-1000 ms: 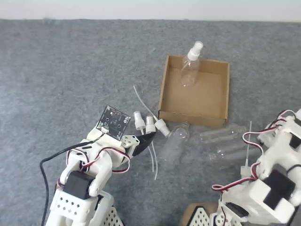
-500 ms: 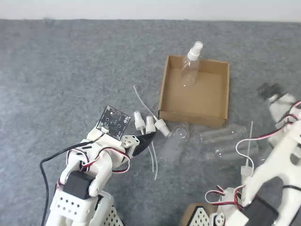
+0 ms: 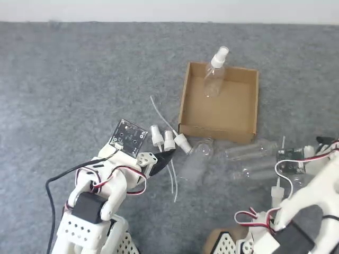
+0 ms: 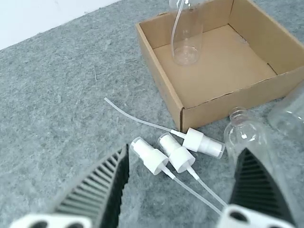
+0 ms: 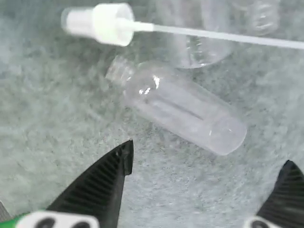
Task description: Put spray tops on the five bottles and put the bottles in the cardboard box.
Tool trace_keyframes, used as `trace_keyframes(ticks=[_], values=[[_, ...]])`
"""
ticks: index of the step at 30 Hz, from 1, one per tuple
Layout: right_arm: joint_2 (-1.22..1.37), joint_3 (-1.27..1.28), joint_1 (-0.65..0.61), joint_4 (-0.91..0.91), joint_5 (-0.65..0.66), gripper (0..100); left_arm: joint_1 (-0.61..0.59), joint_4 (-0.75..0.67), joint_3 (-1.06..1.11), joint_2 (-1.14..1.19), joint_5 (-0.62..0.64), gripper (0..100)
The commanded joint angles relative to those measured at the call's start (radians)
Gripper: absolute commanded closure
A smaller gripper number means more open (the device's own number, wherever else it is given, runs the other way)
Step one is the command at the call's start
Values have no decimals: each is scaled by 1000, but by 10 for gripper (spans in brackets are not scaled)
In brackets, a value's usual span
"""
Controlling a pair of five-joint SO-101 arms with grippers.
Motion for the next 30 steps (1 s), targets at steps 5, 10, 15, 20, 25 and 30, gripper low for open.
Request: trace_keyframes(ticks=[5, 10, 15, 20, 25, 30], values=[[82, 78, 36, -229, 110, 599, 2, -23, -12, -18, -6, 667], [214, 124, 28, -398, 110, 597, 2, -23, -12, -18, -6, 667], [282, 135, 12, -418, 78, 600, 2, -23, -12, -18, -6, 667], [289, 140, 1, -418, -124, 662, 2, -23, -12, -18, -6, 667], [289, 143, 8, -410, -307, 801, 2, -23, -12, -18, -6, 667], [288, 140, 41, -412, -462, 850, 2, -23, -12, -18, -6, 667]])
